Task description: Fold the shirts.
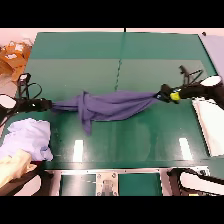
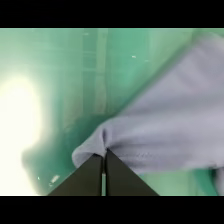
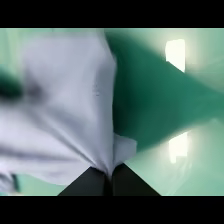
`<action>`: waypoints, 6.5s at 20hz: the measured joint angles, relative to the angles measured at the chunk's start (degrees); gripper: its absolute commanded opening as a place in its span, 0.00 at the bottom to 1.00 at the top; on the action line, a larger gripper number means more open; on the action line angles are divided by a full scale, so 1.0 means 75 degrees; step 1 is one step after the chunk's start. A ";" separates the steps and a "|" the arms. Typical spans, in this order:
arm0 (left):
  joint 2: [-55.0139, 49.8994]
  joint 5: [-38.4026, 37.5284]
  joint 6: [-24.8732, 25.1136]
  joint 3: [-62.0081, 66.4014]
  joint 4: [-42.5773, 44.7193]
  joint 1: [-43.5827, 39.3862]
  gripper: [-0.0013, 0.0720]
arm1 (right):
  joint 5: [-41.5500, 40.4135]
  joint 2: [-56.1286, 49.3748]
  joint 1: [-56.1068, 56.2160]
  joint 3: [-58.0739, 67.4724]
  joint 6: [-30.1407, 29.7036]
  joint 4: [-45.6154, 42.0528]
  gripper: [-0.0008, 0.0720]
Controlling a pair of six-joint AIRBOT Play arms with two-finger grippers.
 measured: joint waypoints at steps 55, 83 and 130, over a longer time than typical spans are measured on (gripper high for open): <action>-0.0405 -0.0484 0.2553 0.0032 -0.2748 -0.0871 0.05 | 0.0452 -0.1037 -0.0437 0.1553 0.0140 0.0411 0.47; -0.0463 -0.0947 0.2544 -0.0015 -0.2276 -0.0901 0.04 | -0.3608 0.0723 0.6793 -0.4208 0.2273 0.2579 0.03; -0.4943 -0.1772 0.0994 0.8923 -0.1142 -0.2043 0.70 | -0.2241 -0.2675 0.0146 0.3034 0.0259 0.0854 0.55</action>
